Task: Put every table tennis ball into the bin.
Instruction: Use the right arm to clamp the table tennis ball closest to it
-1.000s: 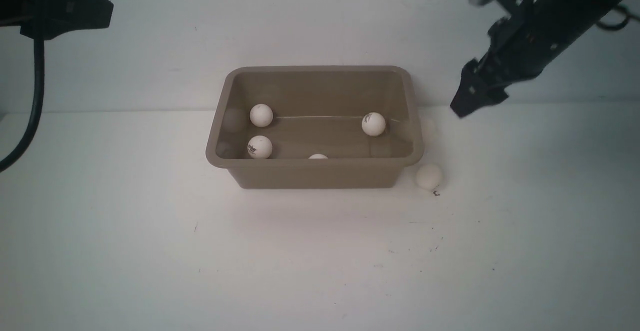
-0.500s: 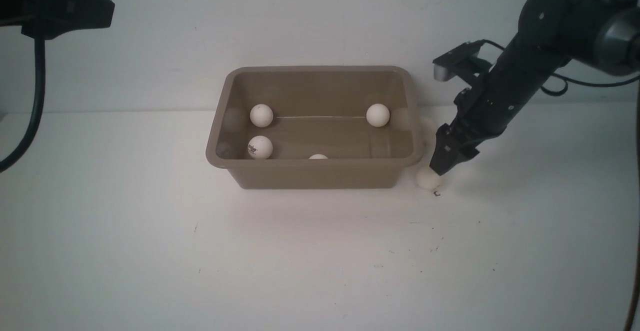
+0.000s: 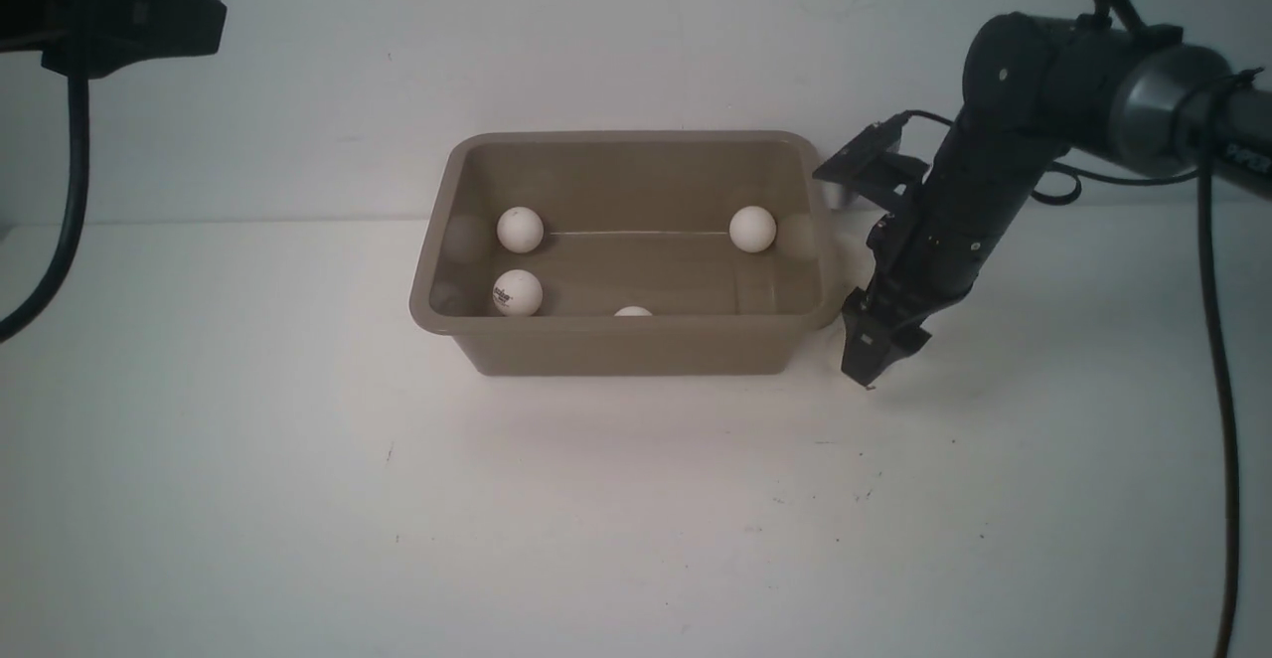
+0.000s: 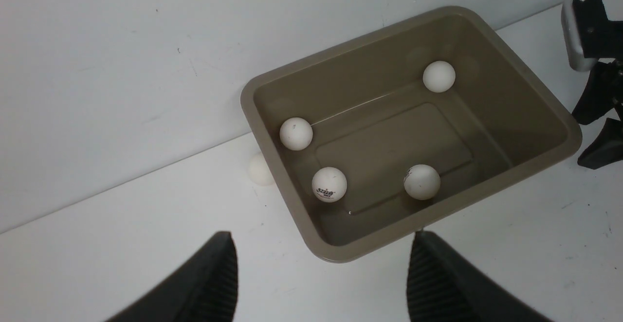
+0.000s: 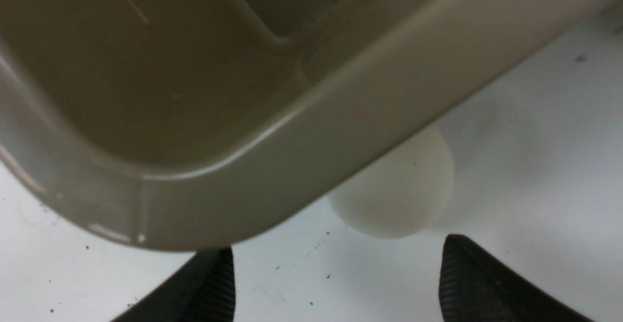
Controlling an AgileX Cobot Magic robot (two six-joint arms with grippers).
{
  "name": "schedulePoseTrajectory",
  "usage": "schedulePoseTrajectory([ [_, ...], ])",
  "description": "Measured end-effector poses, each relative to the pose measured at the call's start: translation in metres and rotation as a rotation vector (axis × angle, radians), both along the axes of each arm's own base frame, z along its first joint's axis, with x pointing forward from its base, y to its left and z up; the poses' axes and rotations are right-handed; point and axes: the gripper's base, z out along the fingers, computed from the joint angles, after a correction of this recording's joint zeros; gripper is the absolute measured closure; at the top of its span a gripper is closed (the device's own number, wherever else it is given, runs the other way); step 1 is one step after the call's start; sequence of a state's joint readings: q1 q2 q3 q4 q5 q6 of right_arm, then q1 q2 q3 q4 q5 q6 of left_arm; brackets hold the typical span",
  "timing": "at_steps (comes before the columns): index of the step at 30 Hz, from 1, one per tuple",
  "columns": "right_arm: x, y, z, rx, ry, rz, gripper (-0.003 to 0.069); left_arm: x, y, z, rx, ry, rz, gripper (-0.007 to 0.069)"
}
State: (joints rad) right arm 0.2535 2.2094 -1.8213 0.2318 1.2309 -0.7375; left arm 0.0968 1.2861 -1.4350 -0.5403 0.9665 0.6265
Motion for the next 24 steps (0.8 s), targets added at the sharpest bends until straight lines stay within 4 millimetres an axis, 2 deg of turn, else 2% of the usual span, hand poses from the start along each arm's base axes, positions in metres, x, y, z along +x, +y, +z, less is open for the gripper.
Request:
schedulePoseTrajectory([
  [11,0.003,0.001,-0.019,-0.001,0.027,-0.008,0.0153,0.000,0.000,0.000,-0.003,0.000,-0.001,0.0199],
  [24,0.010,0.002,-0.018,0.010,-0.046,-0.027,0.0153,0.000,0.000,0.000,-0.003,0.000,-0.001,0.0199],
])
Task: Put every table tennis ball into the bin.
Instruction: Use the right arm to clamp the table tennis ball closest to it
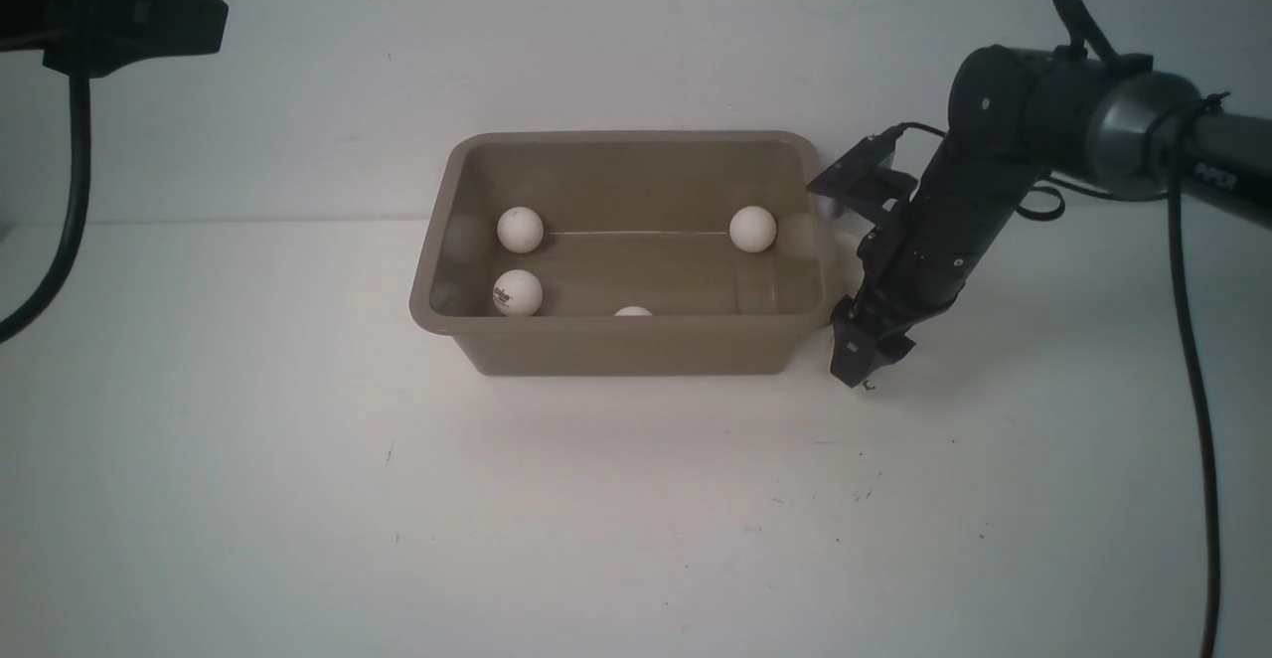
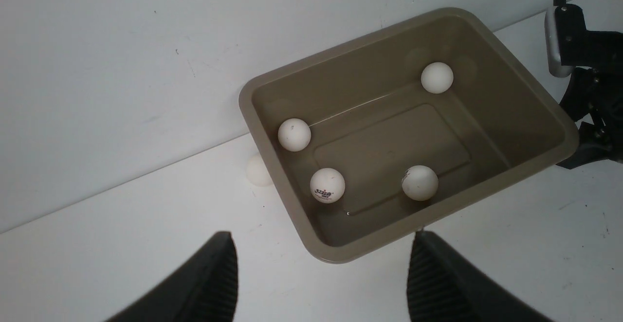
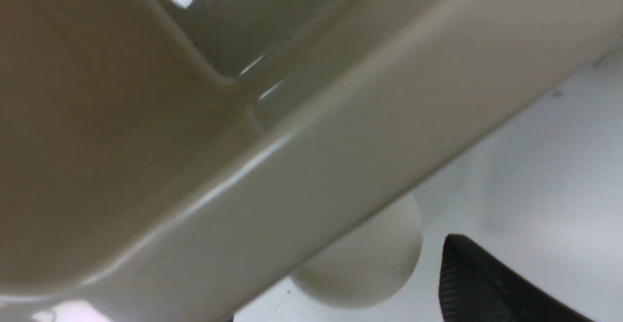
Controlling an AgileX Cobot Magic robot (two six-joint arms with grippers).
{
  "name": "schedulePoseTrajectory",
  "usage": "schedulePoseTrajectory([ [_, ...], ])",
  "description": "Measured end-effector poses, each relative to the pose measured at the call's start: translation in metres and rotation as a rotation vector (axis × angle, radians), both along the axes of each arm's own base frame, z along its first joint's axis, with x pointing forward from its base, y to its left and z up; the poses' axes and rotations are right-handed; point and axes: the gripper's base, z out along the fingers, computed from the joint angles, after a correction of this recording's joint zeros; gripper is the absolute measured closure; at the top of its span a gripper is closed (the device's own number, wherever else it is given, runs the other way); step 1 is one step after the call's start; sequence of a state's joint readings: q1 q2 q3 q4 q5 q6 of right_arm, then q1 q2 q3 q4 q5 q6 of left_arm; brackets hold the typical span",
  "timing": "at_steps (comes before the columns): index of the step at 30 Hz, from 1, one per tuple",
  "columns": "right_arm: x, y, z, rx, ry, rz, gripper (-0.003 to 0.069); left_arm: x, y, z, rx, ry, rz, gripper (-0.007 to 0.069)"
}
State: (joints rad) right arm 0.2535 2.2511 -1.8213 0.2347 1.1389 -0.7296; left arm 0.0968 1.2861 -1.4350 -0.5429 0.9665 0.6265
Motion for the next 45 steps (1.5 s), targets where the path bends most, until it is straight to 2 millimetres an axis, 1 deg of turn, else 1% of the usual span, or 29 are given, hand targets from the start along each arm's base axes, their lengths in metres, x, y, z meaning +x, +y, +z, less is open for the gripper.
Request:
schedulePoseTrajectory([
  [9,0.001,0.000,0.000,0.000,-0.013,-0.002,0.0153,0.000,0.000,0.000,0.000,0.000,0.000,0.0199],
  [13,0.002,0.000,0.000,0.001,-0.017,-0.007,0.0176,0.000,0.000,0.000,0.000,0.000,0.000,0.0199],
  [18,0.002,0.000,0.000,0.002,-0.015,-0.017,0.0249,0.000,0.000,0.000,0.000,0.000,0.000,0.0199],
  [19,0.002,0.000,0.000,0.001,-0.015,-0.018,0.0253,0.000,0.000,0.000,0.000,0.000,0.000,0.0199],
  [20,0.002,0.000,0.000,-0.001,-0.017,-0.019,0.0297,0.000,0.000,0.000,0.000,0.000,0.000,0.0199],
  [22,0.002,-0.001,0.000,-0.004,-0.020,-0.022,0.0336,0.000,0.000,0.000,0.000,0.000,0.000,0.0199],
  [29,0.006,-0.006,0.000,-0.059,-0.062,-0.022,0.0336,0.000,0.000,0.000,0.000,0.000,0.000,0.0199],
  [34,0.009,-0.014,0.004,-0.157,-0.101,-0.020,0.0336,0.000,0.000,0.000,0.000,0.000,0.000,0.0199],
  [35,0.010,-0.018,0.009,-0.200,-0.125,-0.020,0.0336,0.000,0.000,0.000,0.000,0.000,0.000,0.0199],
  [37,0.012,-0.020,0.021,-0.215,-0.161,-0.025,0.0336,0.000,0.000,0.000,0.000,0.000,0.000,0.0199],
  [38,0.013,-0.020,0.032,-0.211,-0.187,-0.029,0.0336,0.000,0.000,0.000,0.000,0.000,0.000,0.0199],
  [39,0.013,-0.020,0.032,-0.211,-0.187,-0.030,0.0336,0.000,0.000,0.000,0.000,0.000,0.000,0.0199],
  [40,0.013,-0.019,0.053,-0.191,-0.232,-0.041,0.0336,0.000,0.000,0.000,0.000,0.000,0.000,0.0199],
  [41,0.013,-0.018,0.065,-0.170,-0.258,-0.048,0.0336,0.000,0.000,0.000,0.000,0.000,0.000,0.0199],
  [42,0.012,-0.018,0.072,-0.154,-0.270,-0.053,0.0336,0.000,0.000,0.000,0.000,0.000,0.000,0.0199],
  [45,0.008,-0.011,0.104,-0.059,-0.314,-0.054,0.0336,0.000,0.000,0.000,0.000,0.000,0.000,0.0199],
])
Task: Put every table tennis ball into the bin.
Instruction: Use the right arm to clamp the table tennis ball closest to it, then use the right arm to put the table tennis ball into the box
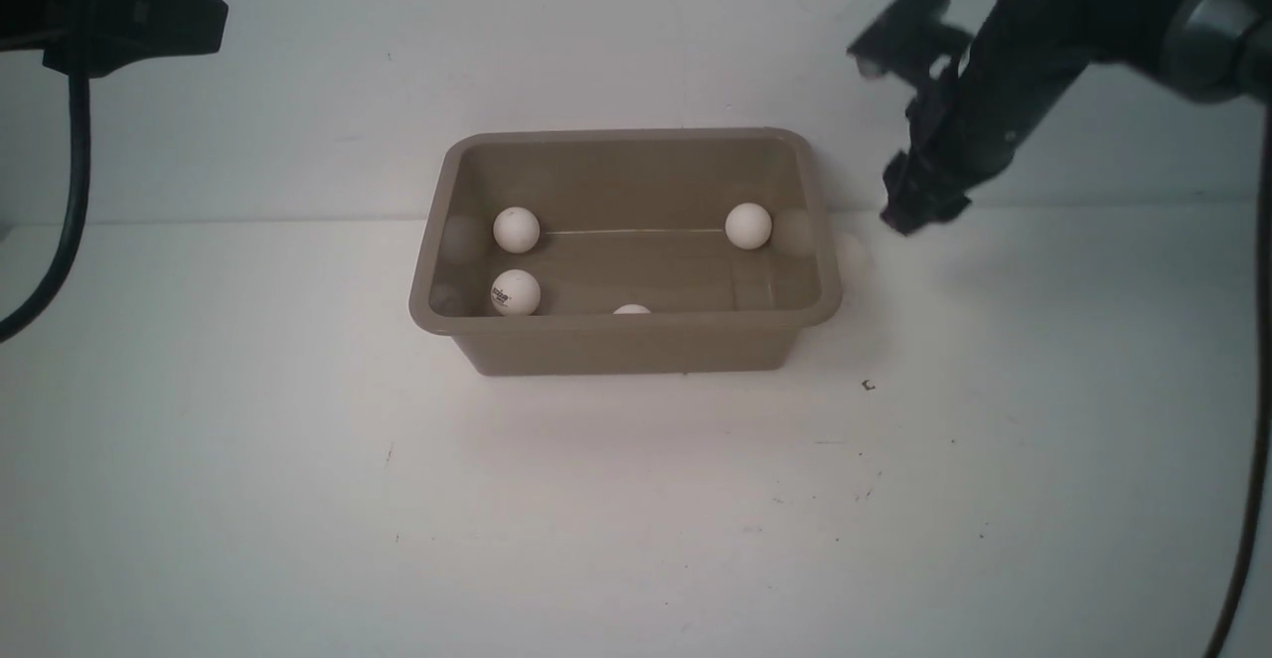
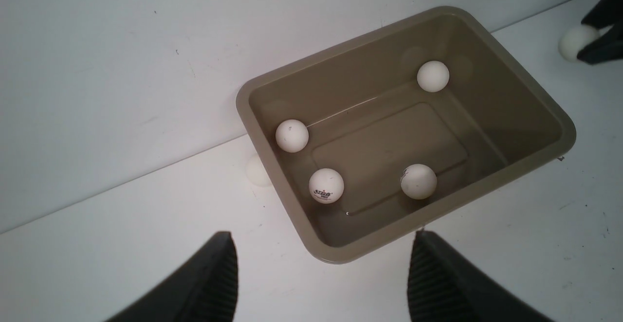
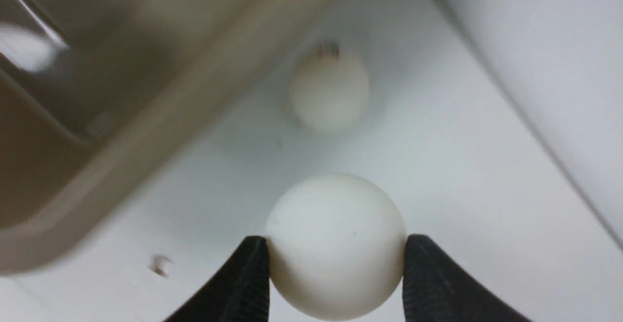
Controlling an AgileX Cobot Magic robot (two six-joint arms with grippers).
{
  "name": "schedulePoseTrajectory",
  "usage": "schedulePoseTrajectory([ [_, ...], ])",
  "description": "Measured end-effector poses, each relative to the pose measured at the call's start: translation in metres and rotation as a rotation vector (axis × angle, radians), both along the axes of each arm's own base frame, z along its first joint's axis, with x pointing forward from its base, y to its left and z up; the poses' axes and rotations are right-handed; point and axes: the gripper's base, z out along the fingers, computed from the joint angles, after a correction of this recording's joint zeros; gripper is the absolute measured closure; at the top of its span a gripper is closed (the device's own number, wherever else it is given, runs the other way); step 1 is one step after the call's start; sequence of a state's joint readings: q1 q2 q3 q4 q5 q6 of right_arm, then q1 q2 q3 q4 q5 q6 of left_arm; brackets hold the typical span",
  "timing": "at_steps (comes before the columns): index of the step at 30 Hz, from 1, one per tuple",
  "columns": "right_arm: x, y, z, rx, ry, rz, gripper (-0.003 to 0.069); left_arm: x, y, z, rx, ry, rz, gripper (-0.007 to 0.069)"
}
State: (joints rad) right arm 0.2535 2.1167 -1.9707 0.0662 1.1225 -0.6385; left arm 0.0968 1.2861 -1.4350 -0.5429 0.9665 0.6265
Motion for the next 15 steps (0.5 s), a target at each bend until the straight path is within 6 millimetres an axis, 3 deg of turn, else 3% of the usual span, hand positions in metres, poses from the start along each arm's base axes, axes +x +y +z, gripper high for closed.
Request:
schedulePoseTrajectory([
  [3,-0.004,0.012,0.016,0.133,-0.010,0.065,0.0336,0.000,0.000,0.000,0.000,0.000,0.000,0.0199],
  [7,-0.006,0.026,0.017,0.267,0.017,0.141,0.0336,0.000,0.000,0.000,0.000,0.000,0.000,0.0199],
  [15,0.005,0.045,-0.019,0.439,0.093,0.198,0.0336,0.000,0.000,0.000,0.000,0.000,0.000,0.0199],
])
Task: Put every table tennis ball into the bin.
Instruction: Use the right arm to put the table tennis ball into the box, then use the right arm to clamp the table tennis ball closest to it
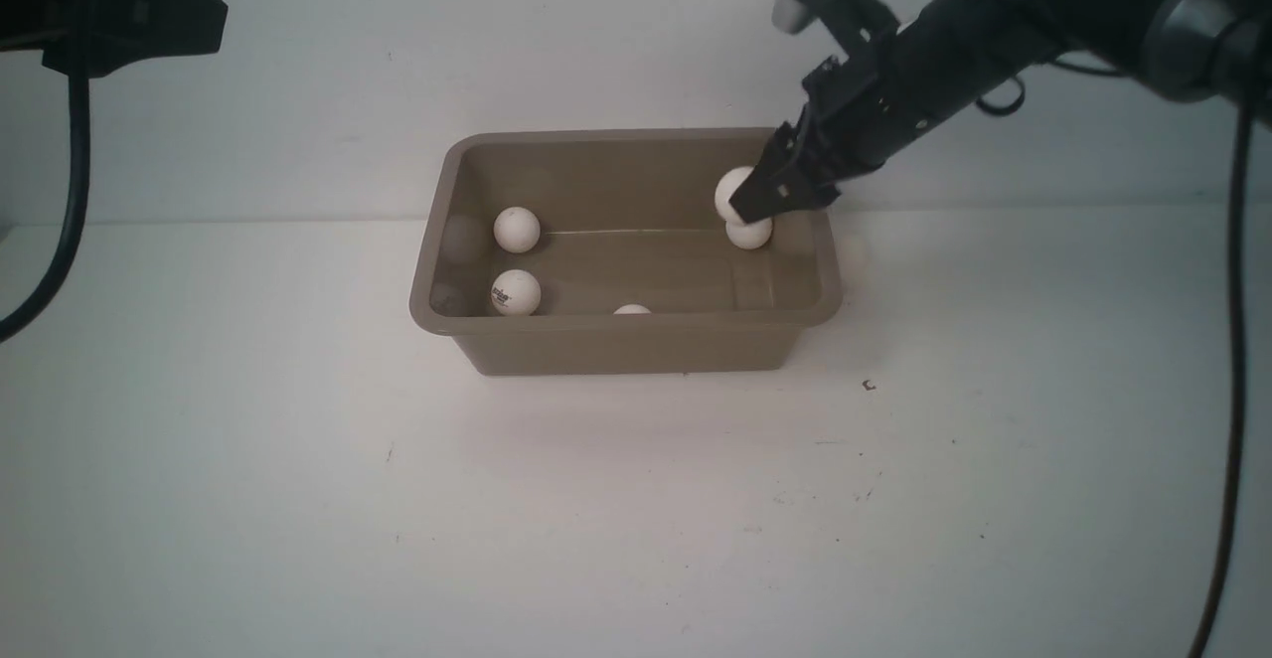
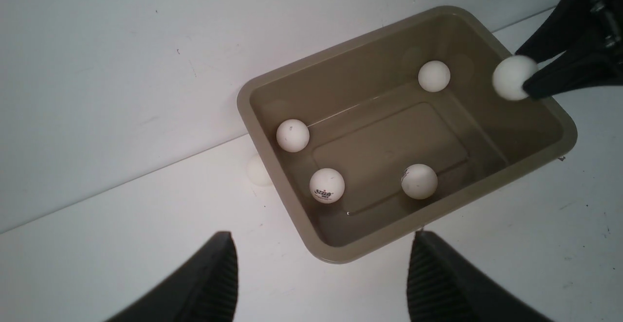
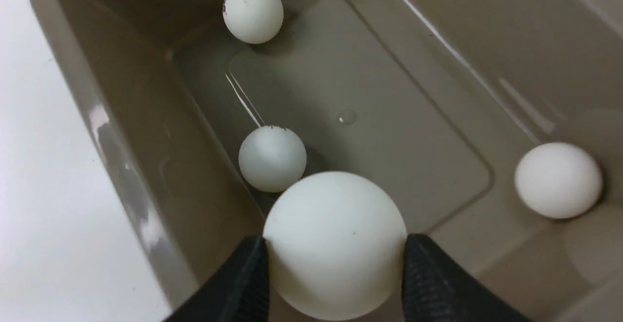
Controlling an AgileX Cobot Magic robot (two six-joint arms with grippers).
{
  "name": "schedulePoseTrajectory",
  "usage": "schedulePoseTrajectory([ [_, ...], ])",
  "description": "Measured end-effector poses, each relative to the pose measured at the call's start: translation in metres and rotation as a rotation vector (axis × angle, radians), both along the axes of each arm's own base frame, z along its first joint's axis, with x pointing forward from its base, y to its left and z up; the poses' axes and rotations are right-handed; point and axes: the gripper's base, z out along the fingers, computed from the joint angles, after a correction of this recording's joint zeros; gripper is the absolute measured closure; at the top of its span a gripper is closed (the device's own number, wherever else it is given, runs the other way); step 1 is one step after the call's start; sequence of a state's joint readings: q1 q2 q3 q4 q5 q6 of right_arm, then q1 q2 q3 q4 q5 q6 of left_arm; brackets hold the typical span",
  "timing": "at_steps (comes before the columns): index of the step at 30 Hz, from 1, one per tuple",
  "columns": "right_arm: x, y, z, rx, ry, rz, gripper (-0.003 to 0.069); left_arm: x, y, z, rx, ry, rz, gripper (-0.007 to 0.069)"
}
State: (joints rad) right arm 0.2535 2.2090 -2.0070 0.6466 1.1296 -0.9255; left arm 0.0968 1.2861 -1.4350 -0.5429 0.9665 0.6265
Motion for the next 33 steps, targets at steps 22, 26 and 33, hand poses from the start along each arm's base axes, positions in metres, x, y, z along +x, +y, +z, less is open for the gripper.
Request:
schedulePoseTrajectory([
  [22,0.011,-0.045,0.057,0.123,-0.245,-0.136,0.0112,0.000,0.000,0.000,0.000,0.000,0.000,0.0199],
  [26,0.008,-0.081,0.066,0.087,-0.263,-0.088,0.0112,0.000,0.000,0.000,0.000,0.000,0.000,0.0199],
  [33,0.003,-0.124,0.067,0.088,-0.291,0.041,0.0112,0.000,0.000,0.000,0.000,0.000,0.000,0.0199],
])
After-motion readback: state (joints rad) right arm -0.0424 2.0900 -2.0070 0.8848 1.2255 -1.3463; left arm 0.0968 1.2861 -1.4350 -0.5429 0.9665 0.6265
